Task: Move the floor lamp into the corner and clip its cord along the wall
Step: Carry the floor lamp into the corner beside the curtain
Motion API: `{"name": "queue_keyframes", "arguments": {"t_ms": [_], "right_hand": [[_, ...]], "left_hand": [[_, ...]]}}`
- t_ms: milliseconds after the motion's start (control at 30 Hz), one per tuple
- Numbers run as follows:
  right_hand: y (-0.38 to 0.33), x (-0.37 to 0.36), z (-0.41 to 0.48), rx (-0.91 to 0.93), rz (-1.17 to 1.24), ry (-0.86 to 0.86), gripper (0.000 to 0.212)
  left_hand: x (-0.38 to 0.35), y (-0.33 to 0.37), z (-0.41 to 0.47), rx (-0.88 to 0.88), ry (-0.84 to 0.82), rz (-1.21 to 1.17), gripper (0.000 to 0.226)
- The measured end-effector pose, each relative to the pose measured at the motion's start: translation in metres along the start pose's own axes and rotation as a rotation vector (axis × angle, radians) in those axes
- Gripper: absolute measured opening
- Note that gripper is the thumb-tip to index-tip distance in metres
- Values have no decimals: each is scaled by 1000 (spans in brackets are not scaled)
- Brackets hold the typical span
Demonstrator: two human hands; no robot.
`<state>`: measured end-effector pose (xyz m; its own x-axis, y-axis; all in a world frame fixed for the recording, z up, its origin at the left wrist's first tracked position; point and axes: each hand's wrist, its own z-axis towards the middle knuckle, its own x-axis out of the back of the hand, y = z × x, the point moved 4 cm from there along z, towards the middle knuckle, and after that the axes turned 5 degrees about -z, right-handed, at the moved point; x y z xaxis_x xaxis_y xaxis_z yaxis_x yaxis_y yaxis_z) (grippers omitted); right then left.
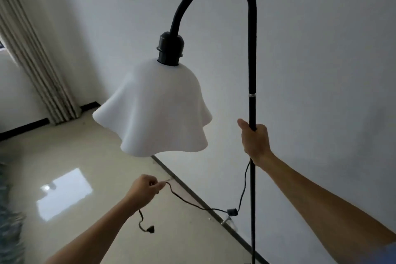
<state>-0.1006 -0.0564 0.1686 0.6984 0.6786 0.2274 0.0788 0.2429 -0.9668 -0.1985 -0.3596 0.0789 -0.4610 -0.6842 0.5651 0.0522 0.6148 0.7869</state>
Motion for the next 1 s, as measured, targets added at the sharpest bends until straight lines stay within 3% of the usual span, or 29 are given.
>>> {"name": "queue_keyframes", "arguments": {"t_ms": [567, 1000], "right_hand": [[-113, -389, 137, 92, 128, -151, 47], [-174, -690, 285, 148, 204, -396, 50]], "left_hand": [[273, -123, 154, 132, 245, -41, 41], [460, -198, 328, 262, 518, -59, 42]]}}
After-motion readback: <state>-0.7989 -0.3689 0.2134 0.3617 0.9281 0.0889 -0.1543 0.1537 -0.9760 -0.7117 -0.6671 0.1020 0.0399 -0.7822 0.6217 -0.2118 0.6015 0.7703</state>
